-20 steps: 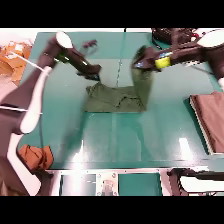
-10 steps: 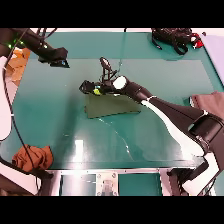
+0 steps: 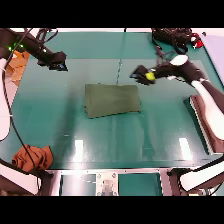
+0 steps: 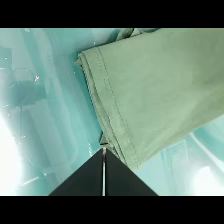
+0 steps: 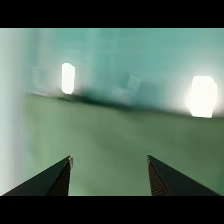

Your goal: Fold the shirts.

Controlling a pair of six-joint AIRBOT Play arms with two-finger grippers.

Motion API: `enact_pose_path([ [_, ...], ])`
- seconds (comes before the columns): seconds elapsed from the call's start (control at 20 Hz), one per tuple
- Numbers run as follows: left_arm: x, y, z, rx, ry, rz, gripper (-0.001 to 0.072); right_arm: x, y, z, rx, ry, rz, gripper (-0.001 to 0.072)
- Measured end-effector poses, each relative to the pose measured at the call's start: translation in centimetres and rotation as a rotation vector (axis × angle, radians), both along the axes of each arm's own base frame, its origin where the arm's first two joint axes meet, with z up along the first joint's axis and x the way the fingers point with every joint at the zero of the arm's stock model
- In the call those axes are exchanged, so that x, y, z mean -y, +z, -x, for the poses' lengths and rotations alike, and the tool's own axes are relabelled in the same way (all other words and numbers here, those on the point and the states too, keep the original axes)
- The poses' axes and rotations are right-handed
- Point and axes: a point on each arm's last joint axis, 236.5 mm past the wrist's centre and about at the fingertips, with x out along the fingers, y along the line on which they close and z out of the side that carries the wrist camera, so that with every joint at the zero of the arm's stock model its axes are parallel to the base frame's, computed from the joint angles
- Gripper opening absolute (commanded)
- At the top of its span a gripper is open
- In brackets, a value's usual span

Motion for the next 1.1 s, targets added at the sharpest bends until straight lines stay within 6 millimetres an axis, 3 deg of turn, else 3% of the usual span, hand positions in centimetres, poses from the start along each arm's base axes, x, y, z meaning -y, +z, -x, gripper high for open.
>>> enact_pose_path([
  [0.1, 0.0, 0.0, -0.1, -0.001, 0.008, 0.003, 0.0028, 3.8, -2.5, 1.8, -0.091, -0.023, 0.005, 0.0595],
  [0.2, 0.0, 0.0, -0.3, 0.004, 0.018, 0.004, 0.0028, 4.8, -5.3, 3.8, -0.174, -0.013, -0.021, 0.0596],
  [0.3, 0.0, 0.1, -0.4, 0.007, 0.023, 0.005, 0.0028, 3.7, -7.3, 5.4, -0.233, 0.015, -0.073, 0.0595],
  [0.45, -0.2, 0.0, -0.6, 0.013, 0.031, -0.002, 0.0028, -0.5, -8.0, 6.5, -0.259, 0.079, -0.186, 0.0590],
  [0.5, -0.4, -0.1, -0.6, 0.013, 0.034, -0.010, 0.0028, -1.7, -8.0, 6.5, -0.248, 0.098, -0.205, 0.0378],
  [0.55, -0.7, -0.1, -0.7, 0.014, 0.037, -0.022, 0.0028, -2.6, -7.9, 6.2, -0.231, 0.109, -0.214, 0.0054],
  [0.6, -0.8, -0.2, -0.7, 0.015, 0.039, -0.030, 0.0028, -3.5, -7.3, 5.8, -0.214, 0.119, -0.234, 0.0027],
  [0.75, -1.3, -0.4, -0.8, 0.015, 0.045, -0.050, 0.0028, -5.2, -3.1, 3.9, -0.127, 0.153, -0.297, 0.0014],
  [0.85, -1.4, -0.5, -0.7, 0.015, 0.046, -0.054, 0.0028, -4.2, 2.0, 1.7, -0.023, 0.139, -0.329, 0.0014],
  [1.0, -1.5, -0.6, -0.6, 0.007, 0.044, -0.061, 0.0028, 1.2, 9.2, -1.2, 0.111, 0.048, -0.312, 0.0013],
  [1.1, -1.6, -0.6, -0.4, -0.001, 0.041, -0.063, 0.0028, 6.9, 13.1, -2.2, 0.178, -0.048, -0.283, 0.0014],
])
